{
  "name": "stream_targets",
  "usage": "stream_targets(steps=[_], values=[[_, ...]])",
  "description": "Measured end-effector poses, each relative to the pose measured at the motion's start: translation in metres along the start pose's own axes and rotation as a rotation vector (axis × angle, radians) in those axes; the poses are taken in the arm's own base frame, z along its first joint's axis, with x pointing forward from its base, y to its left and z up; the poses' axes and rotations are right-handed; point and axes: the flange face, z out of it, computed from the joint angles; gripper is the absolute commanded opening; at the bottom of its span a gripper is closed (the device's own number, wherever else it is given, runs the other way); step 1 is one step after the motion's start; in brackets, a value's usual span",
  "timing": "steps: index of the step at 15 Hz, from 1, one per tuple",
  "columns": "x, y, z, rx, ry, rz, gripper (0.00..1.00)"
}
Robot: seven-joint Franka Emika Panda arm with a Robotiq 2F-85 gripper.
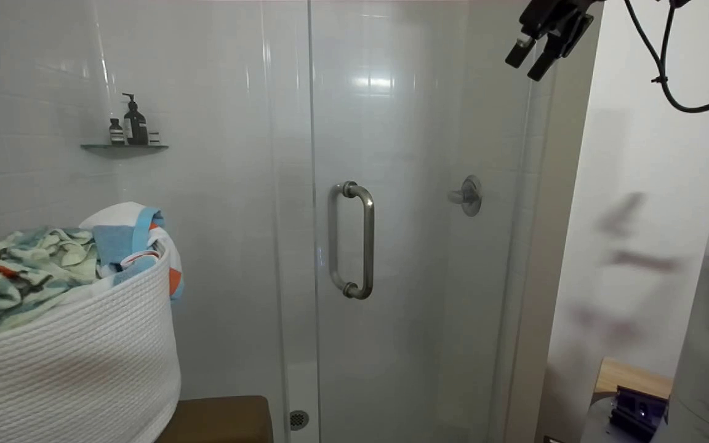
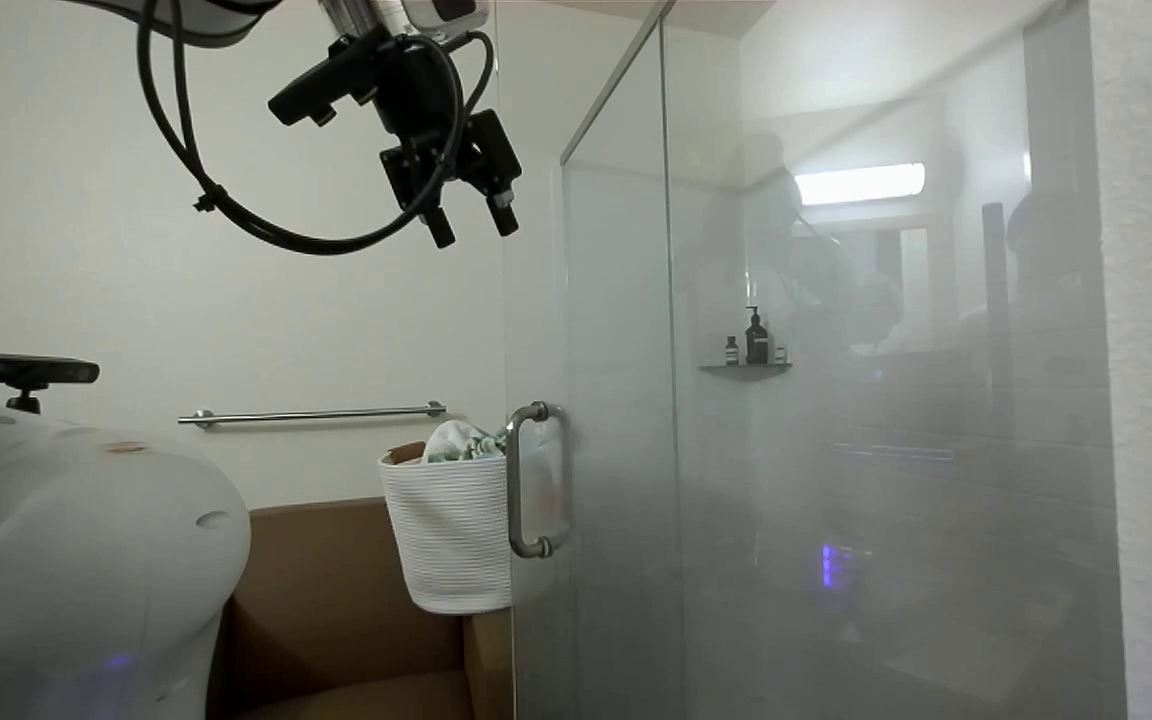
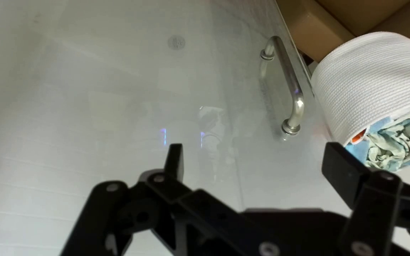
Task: Open and close the glass door.
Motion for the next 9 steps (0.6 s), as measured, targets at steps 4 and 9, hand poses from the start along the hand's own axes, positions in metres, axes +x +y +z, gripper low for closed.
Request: stream_targets(steps=[4,9], values=[[0.001,0.000,0.002,-0.001,0.009,0.000,1.00],[0.007,0.001,0.016,0.001,0.078,0.002,1.00]])
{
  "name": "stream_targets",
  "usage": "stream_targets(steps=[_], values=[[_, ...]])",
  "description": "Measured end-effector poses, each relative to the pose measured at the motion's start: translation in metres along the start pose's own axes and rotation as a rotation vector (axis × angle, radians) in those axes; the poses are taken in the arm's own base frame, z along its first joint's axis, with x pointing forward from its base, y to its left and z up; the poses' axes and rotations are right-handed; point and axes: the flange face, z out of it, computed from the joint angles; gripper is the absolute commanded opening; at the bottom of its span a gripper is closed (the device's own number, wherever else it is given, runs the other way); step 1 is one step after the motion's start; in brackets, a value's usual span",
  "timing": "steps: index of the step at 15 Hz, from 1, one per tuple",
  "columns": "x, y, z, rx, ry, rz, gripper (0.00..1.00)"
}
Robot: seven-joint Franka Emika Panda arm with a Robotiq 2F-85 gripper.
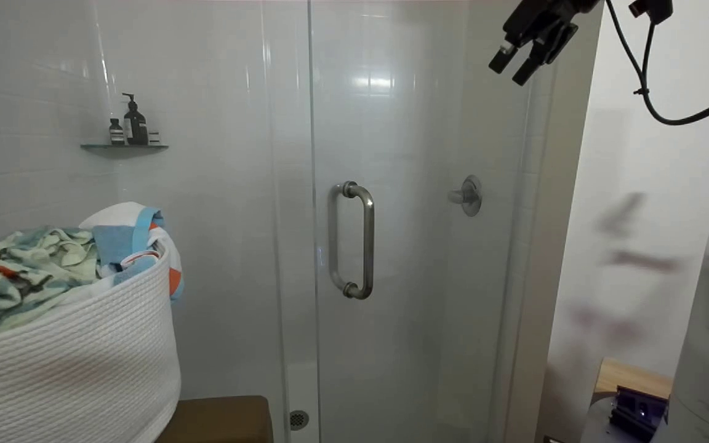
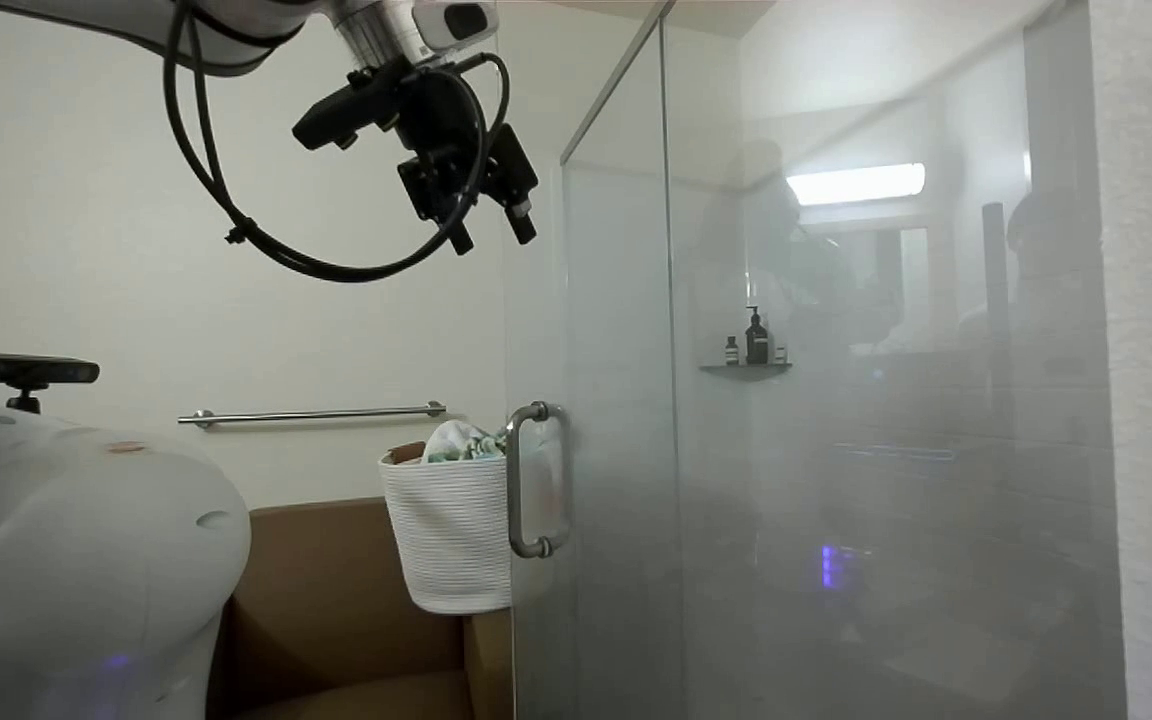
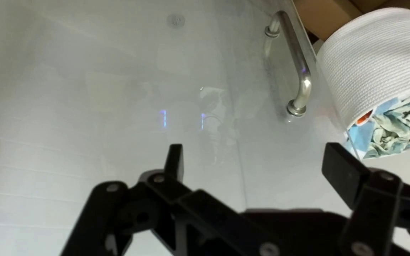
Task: Open and close the glass door.
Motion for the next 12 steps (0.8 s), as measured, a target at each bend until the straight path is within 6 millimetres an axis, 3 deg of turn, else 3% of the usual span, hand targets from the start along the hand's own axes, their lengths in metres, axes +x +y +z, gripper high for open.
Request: stream_targets(steps=[5,12], values=[[0.007,0.000,0.023,0.016,0.145,-0.004,1.00],[0.013,0.007,0.034,0.094,0.363,0.002,1.00]])
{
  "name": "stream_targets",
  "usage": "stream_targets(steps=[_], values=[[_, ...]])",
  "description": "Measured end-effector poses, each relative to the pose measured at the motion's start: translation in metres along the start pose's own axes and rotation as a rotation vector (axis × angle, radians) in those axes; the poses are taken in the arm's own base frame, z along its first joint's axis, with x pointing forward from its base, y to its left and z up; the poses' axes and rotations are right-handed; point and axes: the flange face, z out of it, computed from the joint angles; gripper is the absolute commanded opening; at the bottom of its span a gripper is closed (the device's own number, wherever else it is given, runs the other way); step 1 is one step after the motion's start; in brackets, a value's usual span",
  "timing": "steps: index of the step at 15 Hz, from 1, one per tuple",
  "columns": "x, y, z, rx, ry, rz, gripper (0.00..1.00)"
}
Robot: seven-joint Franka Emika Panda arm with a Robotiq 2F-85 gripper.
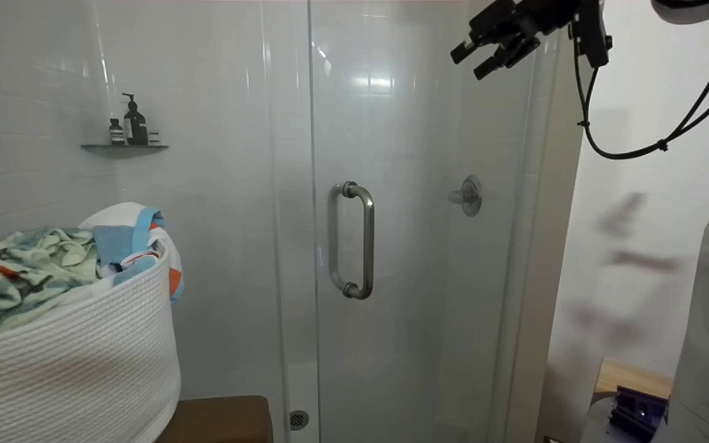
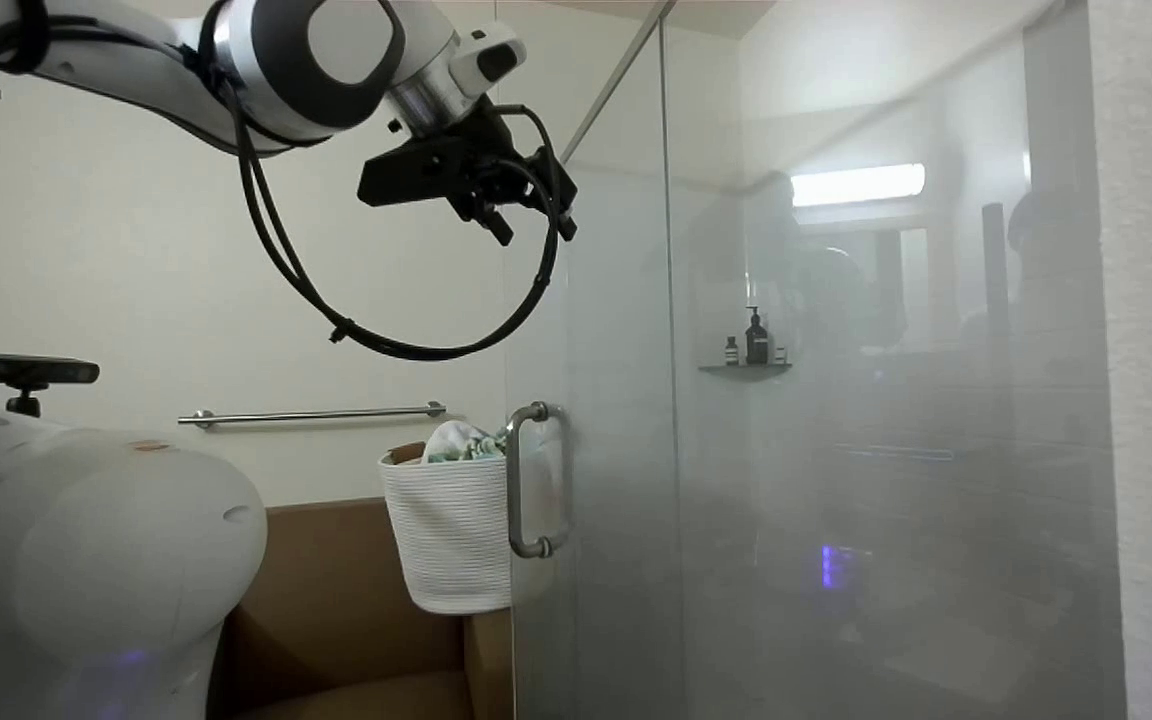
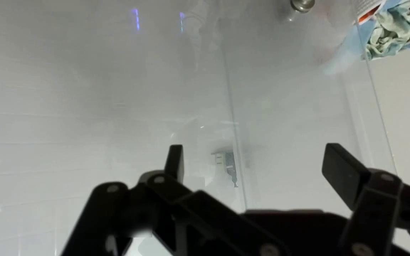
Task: Open and close the glass door.
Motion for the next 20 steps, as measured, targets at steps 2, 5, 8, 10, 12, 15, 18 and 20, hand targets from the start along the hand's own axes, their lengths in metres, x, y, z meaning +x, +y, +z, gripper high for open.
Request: stream_targets(steps=[2,5,8,10,12,15,18,20], values=[[-0.004,-0.002,0.006,0.023,0.046,-0.009,1.00],[-0.012,-0.006,0.017,0.063,0.126,-0.034,1.00],[-0.007,-0.007,0.024,0.097,0.204,-0.063,1.00],[-0.003,-0.008,0.034,0.114,0.241,-0.080,1.00],[-0.001,-0.007,0.047,0.127,0.267,-0.095,1.00],[-0.002,-0.007,0.071,0.143,0.281,-0.109,1.00],[-0.005,-0.008,0.094,0.153,0.287,-0.116,1.00],[-0.008,-0.008,0.107,0.152,0.294,-0.127,1.00]])
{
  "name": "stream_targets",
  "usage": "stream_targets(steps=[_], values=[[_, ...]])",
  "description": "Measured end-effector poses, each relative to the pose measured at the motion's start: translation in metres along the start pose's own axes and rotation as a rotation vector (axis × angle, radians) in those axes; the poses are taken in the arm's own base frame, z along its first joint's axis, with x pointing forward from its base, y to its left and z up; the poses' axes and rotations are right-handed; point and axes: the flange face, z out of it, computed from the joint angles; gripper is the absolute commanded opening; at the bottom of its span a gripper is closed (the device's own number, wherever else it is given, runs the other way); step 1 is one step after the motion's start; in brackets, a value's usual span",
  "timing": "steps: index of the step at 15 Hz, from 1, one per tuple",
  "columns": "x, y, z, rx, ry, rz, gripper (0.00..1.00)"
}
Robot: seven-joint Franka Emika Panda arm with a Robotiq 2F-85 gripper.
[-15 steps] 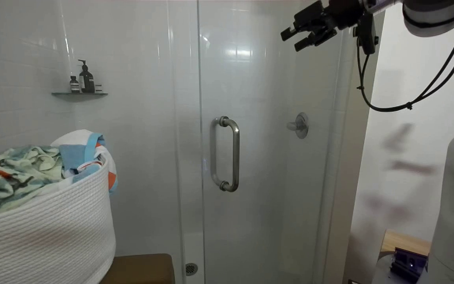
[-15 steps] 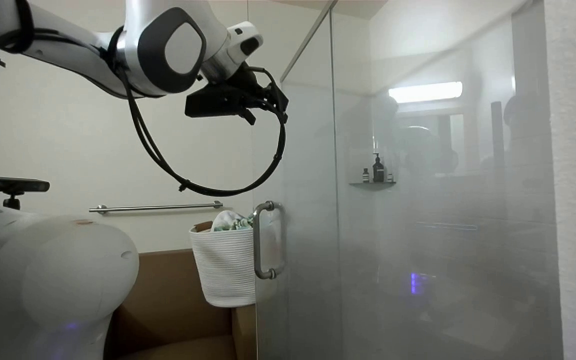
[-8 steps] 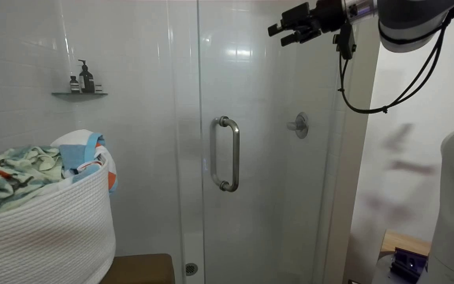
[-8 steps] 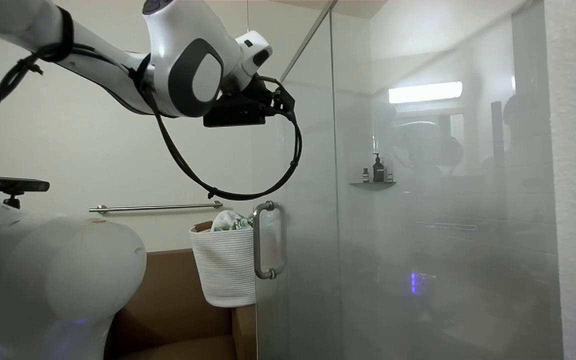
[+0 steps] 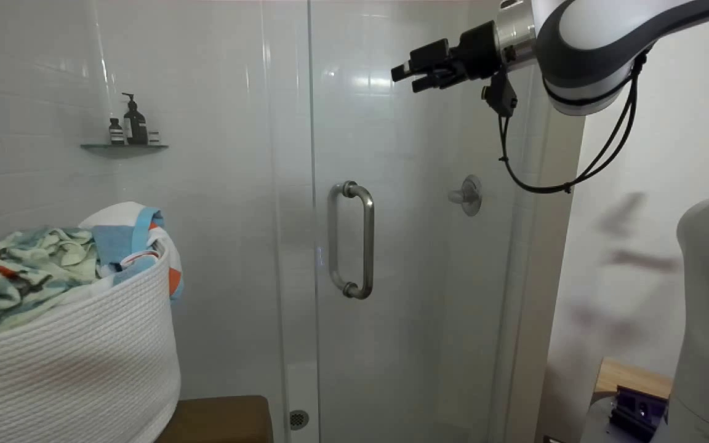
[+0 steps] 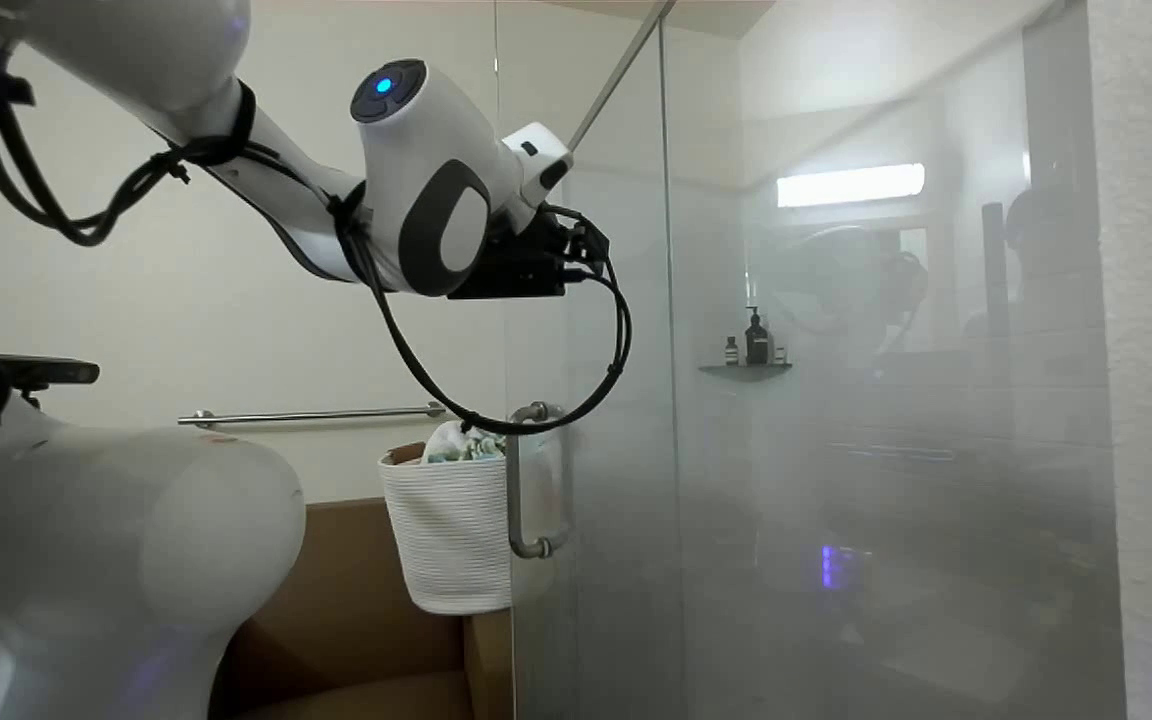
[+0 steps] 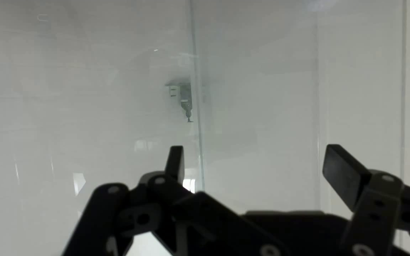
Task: Open and close the glass door.
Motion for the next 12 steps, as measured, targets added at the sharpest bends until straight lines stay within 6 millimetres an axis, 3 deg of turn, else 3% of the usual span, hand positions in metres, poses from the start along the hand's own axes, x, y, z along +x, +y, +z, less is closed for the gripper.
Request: stream_targets(steps=[7,12], values=[[-0.017,0.007,0.029,-0.030,0.054,-0.087,1.00],[-0.008,0.017,0.035,-0.043,0.064,-0.113,1.00]])
